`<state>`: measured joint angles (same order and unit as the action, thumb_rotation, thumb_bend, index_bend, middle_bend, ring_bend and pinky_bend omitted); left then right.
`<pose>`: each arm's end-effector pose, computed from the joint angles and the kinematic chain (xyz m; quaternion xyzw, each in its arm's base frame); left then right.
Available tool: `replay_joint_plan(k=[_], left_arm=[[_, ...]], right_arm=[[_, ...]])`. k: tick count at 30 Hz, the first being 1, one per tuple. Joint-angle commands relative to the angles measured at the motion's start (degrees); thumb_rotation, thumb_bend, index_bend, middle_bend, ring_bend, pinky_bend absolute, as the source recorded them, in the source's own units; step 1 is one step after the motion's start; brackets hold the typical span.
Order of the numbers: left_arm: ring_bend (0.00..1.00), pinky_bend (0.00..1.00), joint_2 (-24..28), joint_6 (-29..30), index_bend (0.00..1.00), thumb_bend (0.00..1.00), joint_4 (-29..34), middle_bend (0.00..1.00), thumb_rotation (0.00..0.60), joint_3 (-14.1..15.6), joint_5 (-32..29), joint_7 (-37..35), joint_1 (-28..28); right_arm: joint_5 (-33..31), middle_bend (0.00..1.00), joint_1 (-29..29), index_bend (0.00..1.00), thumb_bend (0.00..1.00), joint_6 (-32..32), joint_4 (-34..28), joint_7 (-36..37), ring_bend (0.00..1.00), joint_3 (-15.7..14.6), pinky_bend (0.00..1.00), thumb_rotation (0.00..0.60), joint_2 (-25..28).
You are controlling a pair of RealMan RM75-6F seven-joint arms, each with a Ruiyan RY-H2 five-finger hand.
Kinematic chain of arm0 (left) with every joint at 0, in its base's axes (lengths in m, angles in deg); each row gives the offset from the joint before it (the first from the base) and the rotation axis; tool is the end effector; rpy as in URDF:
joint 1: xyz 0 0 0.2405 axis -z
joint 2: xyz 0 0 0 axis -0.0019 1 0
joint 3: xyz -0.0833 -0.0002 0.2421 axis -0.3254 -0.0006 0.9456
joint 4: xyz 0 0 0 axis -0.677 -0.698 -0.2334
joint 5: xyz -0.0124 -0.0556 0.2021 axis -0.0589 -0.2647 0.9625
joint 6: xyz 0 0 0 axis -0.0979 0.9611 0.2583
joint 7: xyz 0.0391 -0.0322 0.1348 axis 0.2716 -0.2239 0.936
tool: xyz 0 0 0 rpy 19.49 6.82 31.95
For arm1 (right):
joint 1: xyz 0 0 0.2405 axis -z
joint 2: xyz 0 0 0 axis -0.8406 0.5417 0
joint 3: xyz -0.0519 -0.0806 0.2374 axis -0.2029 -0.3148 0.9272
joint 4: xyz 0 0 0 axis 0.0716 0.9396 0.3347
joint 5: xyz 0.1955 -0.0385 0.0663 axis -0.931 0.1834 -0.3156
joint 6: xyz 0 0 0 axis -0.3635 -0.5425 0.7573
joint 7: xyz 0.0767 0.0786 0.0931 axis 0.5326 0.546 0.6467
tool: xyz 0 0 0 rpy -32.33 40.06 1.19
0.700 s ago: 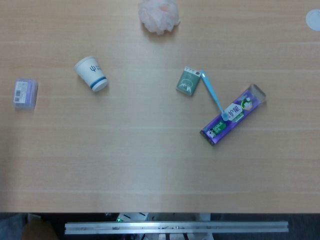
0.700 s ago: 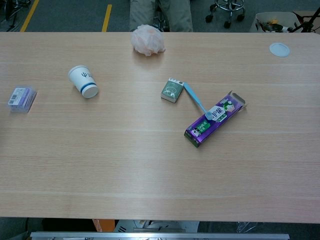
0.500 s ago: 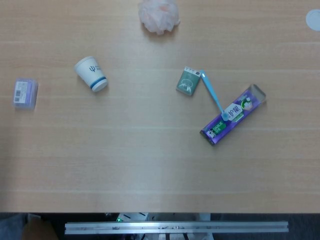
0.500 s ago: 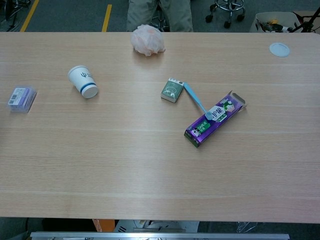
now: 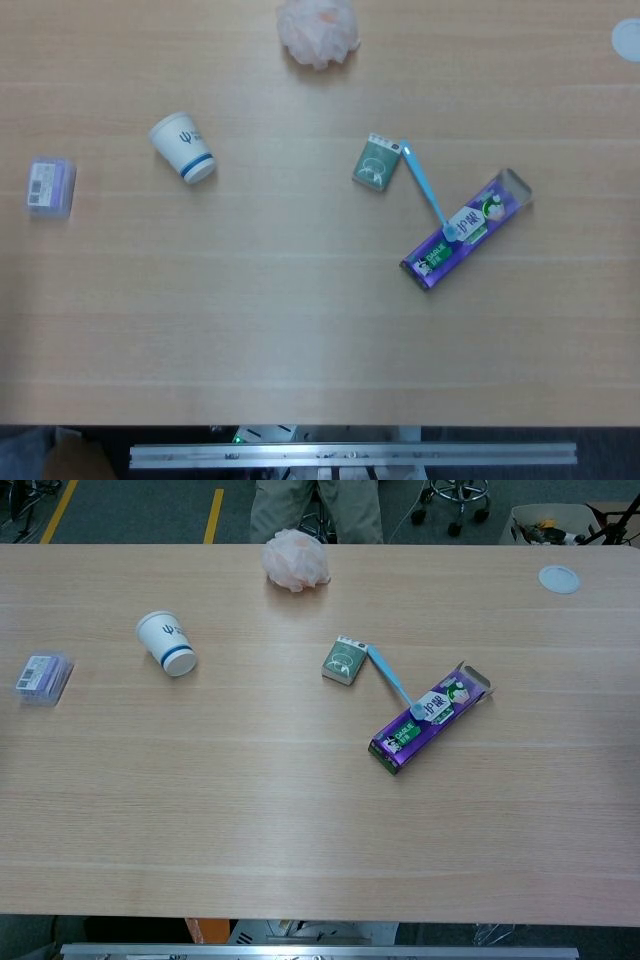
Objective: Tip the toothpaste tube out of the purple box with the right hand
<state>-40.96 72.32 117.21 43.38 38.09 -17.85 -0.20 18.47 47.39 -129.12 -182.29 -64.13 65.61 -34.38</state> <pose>-0.3128 0.1506 0.1904 -0.5787 -0.3483 -0.3614 0.6428 -0.2675 -0.1975 0.1582 0.7138 -0.3055 0.3228 0.5413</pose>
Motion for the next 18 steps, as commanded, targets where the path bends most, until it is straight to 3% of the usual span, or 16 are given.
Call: replay_joint_plan(k=[1, 12, 18], left_arm=[[0.18, 0.19, 0.16, 0.35, 0.23, 0.33, 0.25, 0.20, 0.600, -0.07, 0.02, 0.06, -0.17], [0.18, 0.19, 0.49, 1.91, 0.23, 0.33, 0.71, 0.20, 0.600, -0.09, -0.57, -0.22, -1.45], [0.18, 0.19, 0.60, 2.57, 0.23, 0.33, 0.55, 0.20, 0.600, 0.00, -0.78, -0.62, -2.14]], right_arm=[[1.06, 0.31, -6.21, 0.23, 0.08, 9.13, -2.50, -1.76, 0.22, 0.03, 0.29, 0.600, 1.33], [-3.97, 0.33, -19.42, 0.20, 0.08, 29.65, -3.53, -6.51, 0.22, 1.10, 0.29, 0.600, -3.88], [-8.20, 0.33, -24.69, 0.16, 0.08, 35.79, -2.31, -12.34, 0.22, 1.81, 0.30, 0.600, -9.62]])
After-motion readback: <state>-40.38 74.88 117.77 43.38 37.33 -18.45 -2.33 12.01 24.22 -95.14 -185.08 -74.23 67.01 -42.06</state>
